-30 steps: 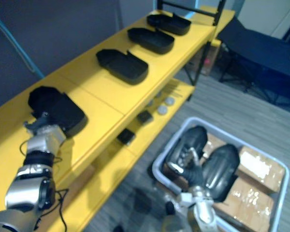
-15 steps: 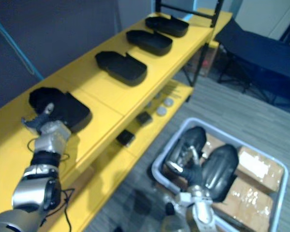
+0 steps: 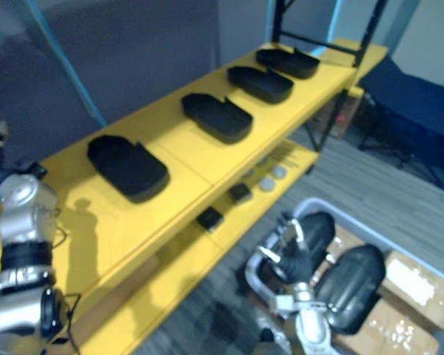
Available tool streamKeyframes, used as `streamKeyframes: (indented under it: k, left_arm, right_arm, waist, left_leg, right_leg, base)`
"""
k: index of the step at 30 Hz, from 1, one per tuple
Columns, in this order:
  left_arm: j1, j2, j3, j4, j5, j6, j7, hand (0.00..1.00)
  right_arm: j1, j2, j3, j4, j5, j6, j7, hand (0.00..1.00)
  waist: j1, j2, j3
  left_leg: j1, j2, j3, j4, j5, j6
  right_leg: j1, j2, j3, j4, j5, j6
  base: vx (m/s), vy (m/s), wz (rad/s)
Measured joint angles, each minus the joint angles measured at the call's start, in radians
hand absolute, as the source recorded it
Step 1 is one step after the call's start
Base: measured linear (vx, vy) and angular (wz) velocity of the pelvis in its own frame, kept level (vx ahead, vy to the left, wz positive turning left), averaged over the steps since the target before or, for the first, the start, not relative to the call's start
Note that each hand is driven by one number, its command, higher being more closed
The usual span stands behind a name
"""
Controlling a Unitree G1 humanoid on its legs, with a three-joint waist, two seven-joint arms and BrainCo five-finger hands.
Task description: Walk over and take plastic housings, then place them on the shelf
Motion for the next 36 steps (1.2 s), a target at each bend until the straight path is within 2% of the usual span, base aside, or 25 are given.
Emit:
streamKeyframes:
  k: [1,2,3,4,6,7,9,13,15,19,22,25,27,28,30,31,32,36]
  left_arm:
    - [0.055,-0.026,0.011,-0.098,0.008,-0.011,-0.013,0.00]
    - [0.177,-0.101,0.031,-0.276,0.038,-0.034,-0.031,0.00]
    - [0.273,-0.169,0.035,-0.384,0.061,-0.054,-0.047,0.00]
    - [0.426,-0.273,0.032,-0.499,0.098,-0.089,-0.082,0.00]
    - [0.531,-0.338,0.032,-0.546,0.116,-0.112,-0.107,0.00]
    - [0.624,-0.392,0.030,-0.575,0.115,-0.140,-0.145,0.00]
    - [0.697,-0.434,0.024,-0.603,0.115,-0.170,-0.184,0.00]
    - [0.742,-0.456,-0.016,-0.645,0.149,-0.248,-0.281,0.00]
    - [0.742,-0.458,-0.025,-0.654,0.152,-0.272,-0.305,0.00]
    - [0.737,-0.458,-0.034,-0.654,0.144,-0.304,-0.358,0.00]
    - [0.715,-0.457,-0.073,-0.646,0.129,-0.312,-0.388,0.00]
    - [0.678,-0.455,-0.139,-0.632,0.104,-0.329,-0.405,0.00]
    - [0.642,-0.444,-0.192,-0.597,0.101,-0.333,-0.404,0.00]
    - [0.638,-0.442,-0.208,-0.587,0.101,-0.333,-0.403,0.00]
    - [0.615,-0.438,-0.256,-0.558,0.103,-0.328,-0.386,0.00]
    - [0.610,-0.439,-0.264,-0.556,0.103,-0.327,-0.381,0.00]
    - [0.580,-0.437,-0.281,-0.546,0.114,-0.324,-0.352,0.00]
    - [0.476,-0.437,-0.299,-0.514,0.118,-0.285,-0.302,0.00]
  right_arm:
    - [-0.004,0.001,-0.010,0.000,0.000,-0.008,-0.008,0.00]
    - [-0.017,0.002,-0.036,0.000,-0.001,-0.020,-0.013,0.00]
    - [-0.032,0.003,-0.060,-0.002,-0.001,-0.026,-0.012,0.00]
    - [-0.060,0.003,-0.096,-0.002,0.001,-0.026,-0.009,0.00]
    - [-0.081,0.004,-0.120,-0.003,0.003,-0.026,-0.005,0.00]
    - [-0.104,0.003,-0.141,-0.003,0.004,-0.026,0.005,0.00]
    - [-0.130,0.002,-0.153,-0.004,0.004,-0.026,0.017,0.00]
    - [-0.160,0.000,-0.166,-0.006,0.000,-0.026,-0.007,0.00]
    - [-0.164,0.000,-0.167,-0.006,0.000,-0.026,-0.027,0.00]
    - [-0.185,-0.001,-0.182,0.001,-0.023,-0.026,-0.071,0.00]
    - [-0.191,-0.008,-0.192,0.004,-0.099,-0.024,-0.148,0.00]
    - [-0.181,-0.008,-0.284,0.001,-0.145,-0.019,-0.206,0.00]
    - [-0.137,-0.008,-0.419,-0.016,-0.141,-0.018,-0.244,0.00]
    - [-0.118,-0.008,-0.448,-0.027,-0.131,-0.018,-0.249,0.00]
    - [-0.015,-0.004,-0.550,-0.091,-0.112,-0.021,-0.275,0.00]
    - [0.008,-0.002,-0.572,-0.106,-0.111,-0.021,-0.282,0.00]
    - [0.065,0.009,-0.622,-0.144,-0.094,-0.035,-0.291,0.00]
    - [0.112,0.026,-0.696,-0.200,-0.053,-0.098,-0.263,0.00]
  waist:
    - [0.010,0.004,-0.012]
    - [0.025,0.012,-0.034]
    - [0.040,0.018,-0.041]
    - [0.056,0.020,-0.047]
    - [0.077,0.015,-0.050]
    - [0.101,0.013,-0.050]
    - [0.119,0.010,-0.050]
    - [0.123,0.000,-0.058]
    - [0.123,-0.004,-0.066]
    - [0.119,-0.014,-0.064]
    - [0.118,-0.027,-0.059]
    - [0.090,-0.039,-0.057]
    - [0.053,-0.046,-0.041]
    - [0.041,-0.046,-0.040]
    - [-0.009,-0.043,-0.032]
    - [-0.022,-0.041,-0.029]
    - [-0.052,-0.036,-0.024]
    - [-0.112,-0.027,-0.011]
  left_leg:
    - [-0.007,0.000,-0.008,0.000,0.000,0.000]
    - [-0.014,0.000,-0.025,0.000,0.000,0.001]
    - [-0.011,-0.002,-0.034,0.000,0.000,0.001]
    - [-0.004,-0.006,-0.055,0.000,0.001,0.003]
    - [-0.002,-0.011,-0.070,0.000,0.002,0.004]
    - [0.001,-0.016,-0.087,-0.005,0.003,0.007]
    - [0.002,-0.013,-0.092,-0.005,0.005,0.007]
    - [-0.023,-0.009,-0.092,-0.005,0.022,0.008]
    - [-0.032,-0.010,-0.092,-0.005,0.026,0.008]
    - [-0.032,-0.010,-0.088,-0.005,0.033,0.009]
    - [-0.032,-0.008,-0.063,-0.004,0.033,0.008]
    - [-0.024,-0.005,-0.001,0.000,0.029,0.003]
    - [0.016,0.004,0.077,0.000,0.012,-0.008]
    - [0.027,0.007,0.097,0.001,0.005,-0.011]
    - [0.070,0.017,0.178,0.001,-0.018,-0.023]
    - [0.081,0.019,0.200,0.001,-0.024,-0.025]
    - [0.100,0.027,0.251,0.016,-0.045,-0.033]
    - [0.114,0.042,0.319,0.055,-0.073,-0.041]
  right_leg:
    - [0.000,-0.001,-0.008,0.000,0.000,0.000]
    - [0.002,-0.004,-0.030,0.000,0.000,0.000]
    - [0.013,-0.006,-0.041,0.000,0.000,0.000]
    - [0.034,-0.012,-0.060,-0.002,-0.006,0.002]
    - [0.049,-0.018,-0.081,-0.003,-0.019,0.010]
    - [0.063,-0.020,-0.100,-0.002,-0.029,0.011]
    - [0.069,-0.020,-0.114,-0.001,-0.046,0.019]
    - [0.060,-0.023,-0.141,-0.004,-0.046,0.021]
    - [0.051,-0.025,-0.144,-0.002,-0.045,0.023]
    - [0.049,-0.024,-0.141,0.001,-0.038,0.024]
    - [0.028,-0.022,-0.114,0.007,-0.029,0.025]
    - [-0.004,-0.017,-0.054,0.015,-0.023,0.023]
    - [-0.014,-0.004,0.016,0.018,-0.016,0.019]
    - [-0.017,0.001,0.039,0.018,-0.015,0.018]
    - [-0.024,0.020,0.114,0.019,-0.011,0.016]
    - [-0.026,0.025,0.130,0.019,-0.011,0.016]
    - [-0.036,0.037,0.179,0.019,-0.010,0.015]
    - [-0.049,0.049,0.243,0.019,-0.001,0.014]
  base:
    - [0.00,-0.007,0.35]
    - [0.01,-0.006,0.35]
    - [0.00,0.005,0.48]
    - [-0.02,0.013,0.40]
    - [-0.04,0.006,0.37]
    - [-0.06,-0.003,0.37]
    - [-0.12,-0.013,0.31]
    - [-0.05,0.004,0.22]
    - [0.00,0.010,0.02]
    - [0.07,0.010,-0.03]
    - [0.07,0.012,-0.22]
    - [0.05,0.014,-0.57]
    - [0.01,0.012,-0.89]
    - [0.01,0.009,-1.03]
    - [0.00,0.007,-1.03]
    - [-0.01,0.010,-1.12]
    - [0.00,0.005,-0.92]
    - [-0.01,-0.007,-0.63]
